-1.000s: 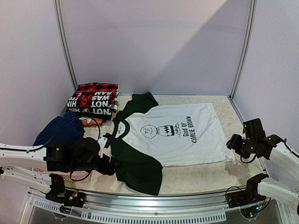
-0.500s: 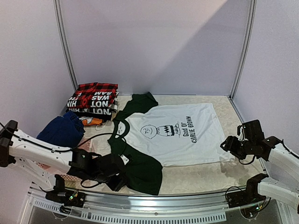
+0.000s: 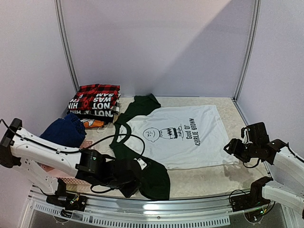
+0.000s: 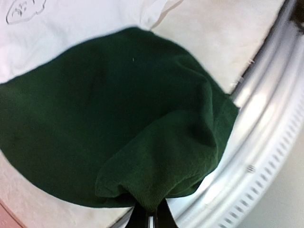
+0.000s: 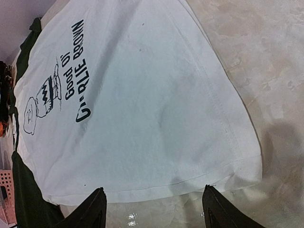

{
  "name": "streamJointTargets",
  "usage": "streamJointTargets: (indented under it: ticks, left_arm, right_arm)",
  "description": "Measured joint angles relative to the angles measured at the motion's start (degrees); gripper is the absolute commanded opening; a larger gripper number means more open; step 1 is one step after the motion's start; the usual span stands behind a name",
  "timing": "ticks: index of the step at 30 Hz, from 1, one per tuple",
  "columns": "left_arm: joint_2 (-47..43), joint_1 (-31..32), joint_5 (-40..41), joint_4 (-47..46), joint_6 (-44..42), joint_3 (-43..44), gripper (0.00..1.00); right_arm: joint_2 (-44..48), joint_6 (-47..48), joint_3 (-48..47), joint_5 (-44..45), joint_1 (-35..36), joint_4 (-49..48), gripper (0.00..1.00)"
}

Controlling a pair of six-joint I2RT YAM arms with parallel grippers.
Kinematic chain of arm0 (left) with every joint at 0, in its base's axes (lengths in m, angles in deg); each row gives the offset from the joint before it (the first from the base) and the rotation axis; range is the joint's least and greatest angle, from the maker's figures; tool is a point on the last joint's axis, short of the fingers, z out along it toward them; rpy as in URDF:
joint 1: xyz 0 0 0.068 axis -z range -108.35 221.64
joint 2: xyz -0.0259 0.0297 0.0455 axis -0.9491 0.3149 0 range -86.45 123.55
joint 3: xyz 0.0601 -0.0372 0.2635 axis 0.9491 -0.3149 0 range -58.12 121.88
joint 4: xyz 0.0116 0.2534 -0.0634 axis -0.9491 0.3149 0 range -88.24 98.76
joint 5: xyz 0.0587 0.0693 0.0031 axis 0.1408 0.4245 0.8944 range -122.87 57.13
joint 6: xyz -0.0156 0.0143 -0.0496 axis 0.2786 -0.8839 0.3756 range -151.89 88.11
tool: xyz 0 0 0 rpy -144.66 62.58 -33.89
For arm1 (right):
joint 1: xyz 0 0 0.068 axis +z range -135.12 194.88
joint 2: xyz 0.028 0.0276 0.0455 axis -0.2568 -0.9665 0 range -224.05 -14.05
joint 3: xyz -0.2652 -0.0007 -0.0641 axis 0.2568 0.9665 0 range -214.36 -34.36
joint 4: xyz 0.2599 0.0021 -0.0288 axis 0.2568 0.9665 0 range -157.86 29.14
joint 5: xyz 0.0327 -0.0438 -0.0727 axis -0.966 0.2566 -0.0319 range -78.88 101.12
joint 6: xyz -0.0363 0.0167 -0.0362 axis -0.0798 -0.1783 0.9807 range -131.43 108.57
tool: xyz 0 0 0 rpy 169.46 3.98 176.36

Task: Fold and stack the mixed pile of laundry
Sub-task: Pick up the flattened T-shirt from the center of the board.

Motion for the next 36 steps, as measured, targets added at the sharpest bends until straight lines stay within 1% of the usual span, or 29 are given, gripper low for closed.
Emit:
streamJointTargets:
  ticks: [2, 5, 9, 12, 14, 15, 20, 23, 24, 26, 33, 36]
  left_arm:
    - [-1.4, 2.6, 0.2, 3.6, 1.4, 3.3, 0.0]
    - [-2.8, 3.9, 0.4, 8.2, 2.7, 6.3, 0.0]
    - [-2.8, 4.0, 2.0, 13.1, 3.8, 7.0, 0.0]
    - [-2.8, 4.0, 3.1, 14.7, 4.6, 6.1, 0.0]
    - [-2.8, 4.0, 3.3, 14.6, 5.2, 4.9, 0.0]
    - [-2.8, 4.0, 3.3, 14.4, 5.5, 4.1, 0.0]
    - [-2.8, 4.0, 3.5, 13.2, 6.0, 1.4, 0.0]
    - [-2.8, 4.0, 3.8, 11.5, 6.1, 0.8, 0.0]
    - [-2.9, 4.0, 3.9, 10.9, 6.1, 0.6, 0.0]
    - [-2.9, 4.0, 4.3, 9.9, 6.1, 0.3, 0.0]
    - [-3.6, 3.9, 5.1, 7.6, 6.1, -0.9, 0.0]
    - [-4.2, 3.9, 5.3, 6.8, 6.1, -1.9, 0.0]
  right_arm:
    - [0.2, -0.2, 0.0, 0.4, 0.0, 0.4, 0.7]
    - [0.2, -0.9, 0.0, 1.3, 0.0, 1.0, 0.69]
    - [-0.1, -2.3, 1.1, 2.5, 0.0, 1.0, 0.66]
    - [-0.2, -3.8, 2.4, 4.4, 0.2, 1.3, 0.65]
    - [-0.2, -4.5, 2.9, 5.8, 0.3, 1.7, 0.57]
    - [-0.2, -5.0, 3.0, 6.8, 0.4, 2.0, 0.55]
    - [-1.7, -8.1, 3.0, 12.7, 0.4, 2.4, 0.58]
    - [-4.2, -9.5, 3.0, 15.4, 0.4, 2.6, 0.59]
    - [-5.1, -9.7, 3.0, 16.1, 0.4, 2.6, 0.62]
    - [-7.1, -10.4, 2.9, 17.1, 0.3, 2.8, 0.62]
    - [-16.3, -10.1, -0.2, 18.0, -0.4, 1.7, 0.51]
    - [-18.9, -9.6, -1.3, 18.2, -0.6, 0.4, 0.48]
